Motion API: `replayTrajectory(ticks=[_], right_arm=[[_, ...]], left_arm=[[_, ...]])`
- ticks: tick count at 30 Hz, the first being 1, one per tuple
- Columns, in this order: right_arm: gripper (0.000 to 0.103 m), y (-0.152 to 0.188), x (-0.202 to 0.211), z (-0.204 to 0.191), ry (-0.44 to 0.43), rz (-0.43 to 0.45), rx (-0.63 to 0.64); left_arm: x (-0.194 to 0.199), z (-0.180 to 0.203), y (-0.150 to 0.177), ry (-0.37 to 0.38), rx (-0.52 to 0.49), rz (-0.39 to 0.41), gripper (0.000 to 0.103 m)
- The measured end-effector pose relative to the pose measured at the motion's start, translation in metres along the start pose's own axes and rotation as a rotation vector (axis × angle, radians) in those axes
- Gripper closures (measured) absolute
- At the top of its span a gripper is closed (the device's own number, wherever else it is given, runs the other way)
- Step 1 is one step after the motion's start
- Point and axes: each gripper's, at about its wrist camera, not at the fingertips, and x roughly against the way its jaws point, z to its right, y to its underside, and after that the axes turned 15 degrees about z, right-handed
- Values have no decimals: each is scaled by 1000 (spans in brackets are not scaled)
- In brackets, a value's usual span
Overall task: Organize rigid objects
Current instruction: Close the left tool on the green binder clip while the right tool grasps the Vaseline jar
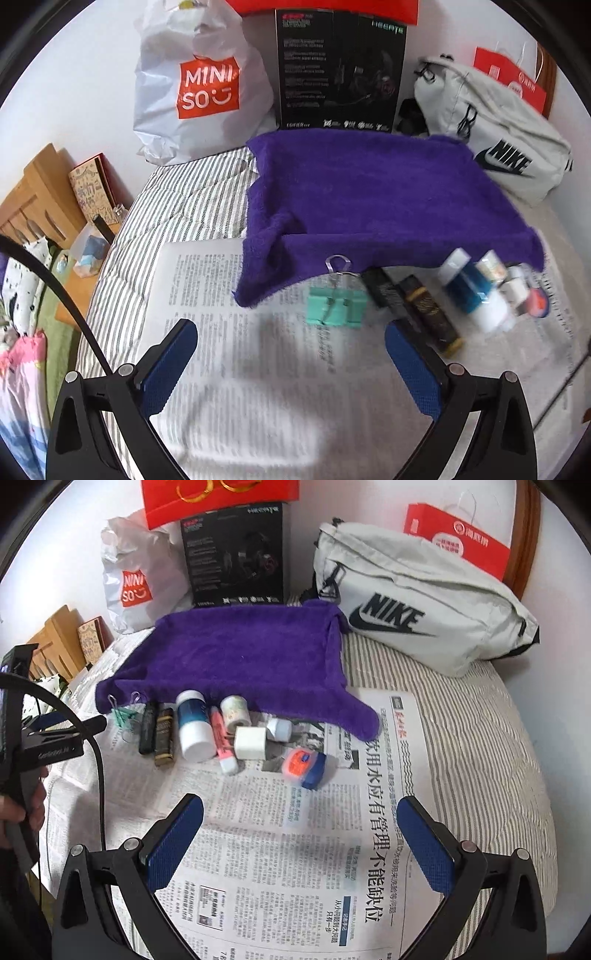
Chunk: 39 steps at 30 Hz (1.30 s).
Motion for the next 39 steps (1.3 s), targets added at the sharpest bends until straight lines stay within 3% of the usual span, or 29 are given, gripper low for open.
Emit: replayTrajectory(ticks=[13, 23, 29, 33, 39], right_arm=[[0, 9, -27, 7, 20, -73, -13], [0, 13, -41, 7, 25, -110, -6], [0, 14, -47, 11, 34, -126, -9], [0, 14, -50, 15, 41, -127, -16], [0, 10, -58, 25, 49, -115, -31]], left_arm=[[-36, 1, 5, 98, 13, -21, 4], [-49, 7, 5, 102, 9, -36, 5], [-48, 7, 6, 114, -1, -14, 33], [-42, 2, 8, 130, 8, -1, 57], [-30, -17, 11, 100, 55, -7, 61]])
